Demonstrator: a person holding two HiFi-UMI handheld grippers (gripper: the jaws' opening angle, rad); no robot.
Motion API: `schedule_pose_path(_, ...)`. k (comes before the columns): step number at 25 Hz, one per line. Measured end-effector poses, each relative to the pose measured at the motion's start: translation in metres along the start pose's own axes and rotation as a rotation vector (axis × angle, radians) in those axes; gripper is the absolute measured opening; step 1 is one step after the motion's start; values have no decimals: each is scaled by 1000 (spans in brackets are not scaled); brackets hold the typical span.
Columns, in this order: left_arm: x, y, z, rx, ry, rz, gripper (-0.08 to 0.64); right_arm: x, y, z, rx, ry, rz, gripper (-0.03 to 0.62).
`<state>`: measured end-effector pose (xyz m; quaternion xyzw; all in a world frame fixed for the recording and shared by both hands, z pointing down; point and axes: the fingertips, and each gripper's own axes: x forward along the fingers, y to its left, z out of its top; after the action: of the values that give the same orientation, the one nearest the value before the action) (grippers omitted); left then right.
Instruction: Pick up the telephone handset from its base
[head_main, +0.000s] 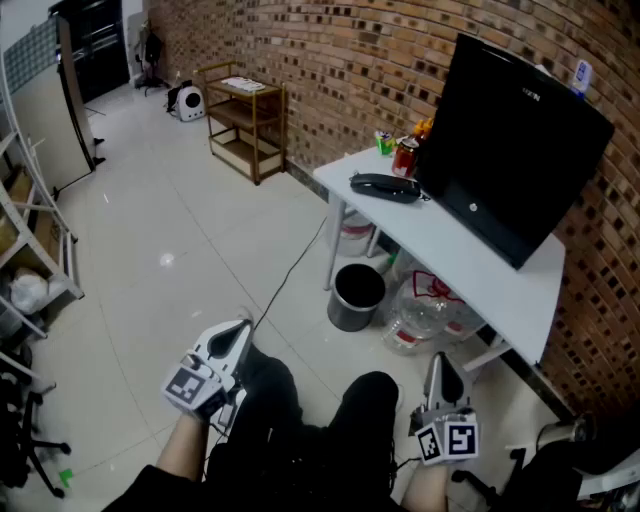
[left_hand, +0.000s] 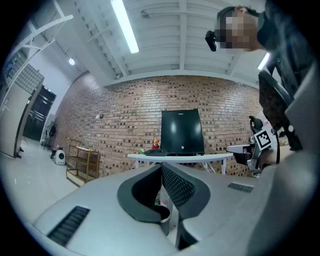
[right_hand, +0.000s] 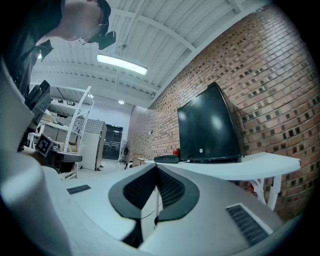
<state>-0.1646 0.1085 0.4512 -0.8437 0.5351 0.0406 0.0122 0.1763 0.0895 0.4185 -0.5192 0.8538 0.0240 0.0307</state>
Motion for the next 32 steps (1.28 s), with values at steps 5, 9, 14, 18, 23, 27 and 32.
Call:
schedule_pose_path(5,31,17,46,-78,-48,41,5,25,-15,35,-34,3,3,9)
schedule_pose_path(9,46,13,79,-30,-77,11,5,35,-25,52,-6,-10,-1,9)
schedule_pose_path(14,64,8,85,9,-87,-21,5,39,-22,59,118,-77,81,9)
schedule_pose_path(18,87,24,75,48,-44,-23,5,56,-21,53,33,-54,89,9)
schedule_pose_path(23,122,51,67,23,-60,-13,5,93,-27,44,13,-47,108,9)
schedule_pose_path(27,149,65,51,-10,-46,-9,5,120,-33,27,21,-22,114,9)
schedule_pose_path(32,184,78,42,-24,-37,-30,5,145,-42,20,37,-9,121,9)
